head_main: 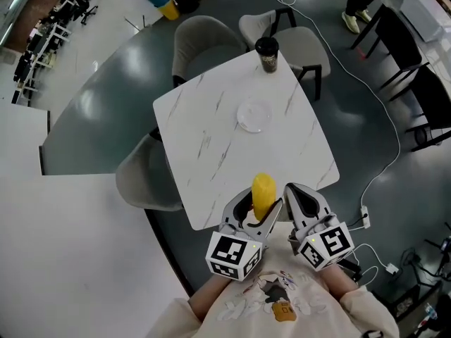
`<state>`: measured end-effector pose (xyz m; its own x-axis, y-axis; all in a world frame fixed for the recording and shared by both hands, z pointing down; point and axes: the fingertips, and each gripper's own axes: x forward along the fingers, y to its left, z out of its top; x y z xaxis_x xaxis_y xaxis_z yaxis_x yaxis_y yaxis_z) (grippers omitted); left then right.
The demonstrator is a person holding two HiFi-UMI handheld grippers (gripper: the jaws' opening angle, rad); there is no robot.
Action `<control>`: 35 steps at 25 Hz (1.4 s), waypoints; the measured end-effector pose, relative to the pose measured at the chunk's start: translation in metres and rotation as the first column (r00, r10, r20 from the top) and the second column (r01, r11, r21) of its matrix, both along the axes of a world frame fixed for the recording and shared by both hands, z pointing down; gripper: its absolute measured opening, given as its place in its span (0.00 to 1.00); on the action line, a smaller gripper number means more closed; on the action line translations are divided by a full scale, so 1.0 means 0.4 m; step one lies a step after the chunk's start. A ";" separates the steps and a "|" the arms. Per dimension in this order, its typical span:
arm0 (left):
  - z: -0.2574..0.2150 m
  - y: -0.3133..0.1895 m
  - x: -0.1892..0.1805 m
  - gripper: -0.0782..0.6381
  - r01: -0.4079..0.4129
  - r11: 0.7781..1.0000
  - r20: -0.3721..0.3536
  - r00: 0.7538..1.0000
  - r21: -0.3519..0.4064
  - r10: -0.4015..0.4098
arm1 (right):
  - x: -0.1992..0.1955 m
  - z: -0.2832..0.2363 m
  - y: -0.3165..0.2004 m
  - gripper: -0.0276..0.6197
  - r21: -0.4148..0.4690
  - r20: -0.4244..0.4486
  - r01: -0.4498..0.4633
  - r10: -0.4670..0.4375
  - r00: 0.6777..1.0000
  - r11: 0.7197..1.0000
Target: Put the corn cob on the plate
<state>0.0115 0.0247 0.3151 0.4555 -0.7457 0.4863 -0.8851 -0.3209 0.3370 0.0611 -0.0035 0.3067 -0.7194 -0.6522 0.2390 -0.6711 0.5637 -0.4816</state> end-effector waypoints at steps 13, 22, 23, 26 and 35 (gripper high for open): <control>0.016 -0.053 -0.044 0.47 0.031 1.000 0.022 0.999 0.004 -0.031 | -0.038 0.022 -0.040 0.05 0.014 -0.028 0.049 -0.048 0.998 0.999; 0.042 -0.092 -0.100 0.47 0.078 0.997 0.027 0.997 -0.025 -0.077 | -0.088 0.026 -0.092 0.05 0.019 -0.055 0.080 -0.079 0.995 0.997; 0.047 -0.098 -0.104 0.47 0.079 0.996 0.024 0.997 -0.031 -0.078 | -0.094 0.031 -0.099 0.05 0.022 -0.062 0.081 -0.080 0.995 0.996; 0.065 -0.120 -0.116 0.47 0.078 0.996 0.019 0.997 -0.050 -0.077 | -0.105 0.052 -0.123 0.05 0.033 -0.096 0.075 -0.072 0.993 0.997; 0.124 -0.187 -0.139 0.47 0.065 0.992 0.002 0.998 -0.104 -0.065 | -0.125 0.087 -0.189 0.05 0.037 -0.144 0.056 -0.050 0.988 0.998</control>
